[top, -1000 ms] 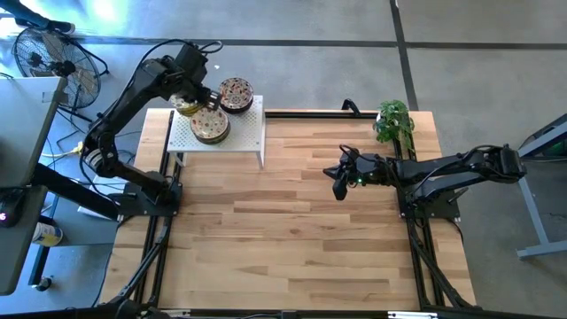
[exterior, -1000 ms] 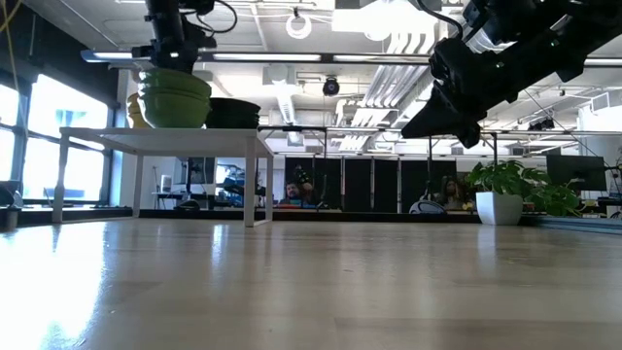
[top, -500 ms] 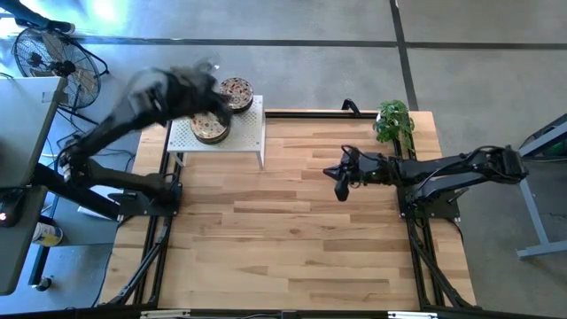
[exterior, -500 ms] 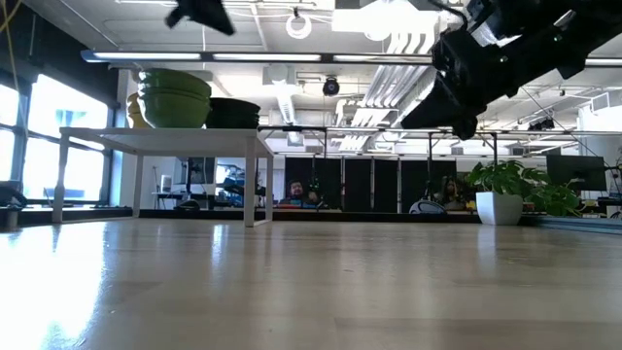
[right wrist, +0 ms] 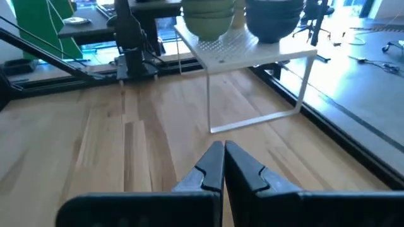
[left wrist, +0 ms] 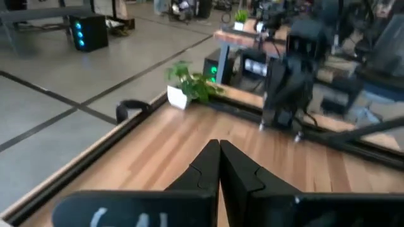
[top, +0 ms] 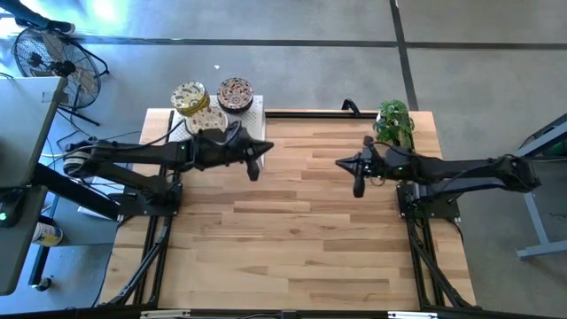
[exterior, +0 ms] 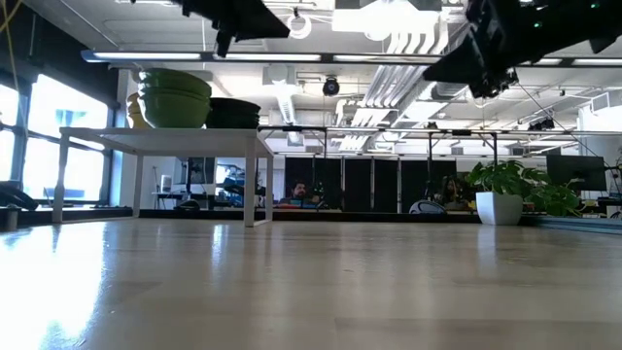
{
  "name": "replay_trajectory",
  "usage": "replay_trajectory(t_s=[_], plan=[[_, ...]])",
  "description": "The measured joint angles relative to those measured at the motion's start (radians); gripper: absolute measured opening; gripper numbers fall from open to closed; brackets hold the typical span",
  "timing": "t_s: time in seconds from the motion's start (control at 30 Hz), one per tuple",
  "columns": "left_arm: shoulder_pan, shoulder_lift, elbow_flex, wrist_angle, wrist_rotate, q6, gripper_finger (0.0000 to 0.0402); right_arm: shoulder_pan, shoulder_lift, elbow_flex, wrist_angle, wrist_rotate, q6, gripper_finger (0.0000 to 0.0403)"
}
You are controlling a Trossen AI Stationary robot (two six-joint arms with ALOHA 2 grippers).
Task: Pick & Place Mini bowls
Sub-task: Return to Home Position
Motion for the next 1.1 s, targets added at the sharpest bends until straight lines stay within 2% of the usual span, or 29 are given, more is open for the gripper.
replay_trajectory(t_s=[0.1,0.3,0.43,0.57,0.73,0.87,0.97,1.1], plan=[[-0.039,0.0,-0.047,0.011,-0.002,0.002,0.0001,0.0,-0.094,0.0,-0.102,-0.017,-0.003,0.0],[-0.115,0.0,-0.118,0.054,-0.004,0.028,0.0,0.001,-0.284,0.0,-0.375,-0.141,-0.037,0.0],[-0.127,-0.012,-0.148,0.052,-0.002,0.034,0.0,0.001,-0.403,0.0,-0.468,-0.121,-0.037,0.0],[-0.124,-0.06,-0.18,0.091,0.074,0.084,0.0,0.001,-0.508,-0.002,-0.54,-0.117,-0.068,0.0],[-0.124,-0.171,-0.28,0.107,0.097,0.105,0.0,0.001,-0.663,-0.101,-0.461,-0.18,-0.111,0.0],[-0.124,-0.272,-0.394,0.156,0.095,0.081,0.0,0.001,-0.774,-0.194,-0.304,-0.195,-0.109,0.0],[-0.124,-0.382,-0.471,0.159,0.054,0.081,0.0,0.001,-0.774,-0.26,-0.249,-0.197,-0.051,0.0],[-0.124,-0.535,-0.569,0.144,0.031,0.077,0.0,0.001,-0.762,-0.358,-0.073,-0.177,-0.021,0.0]])
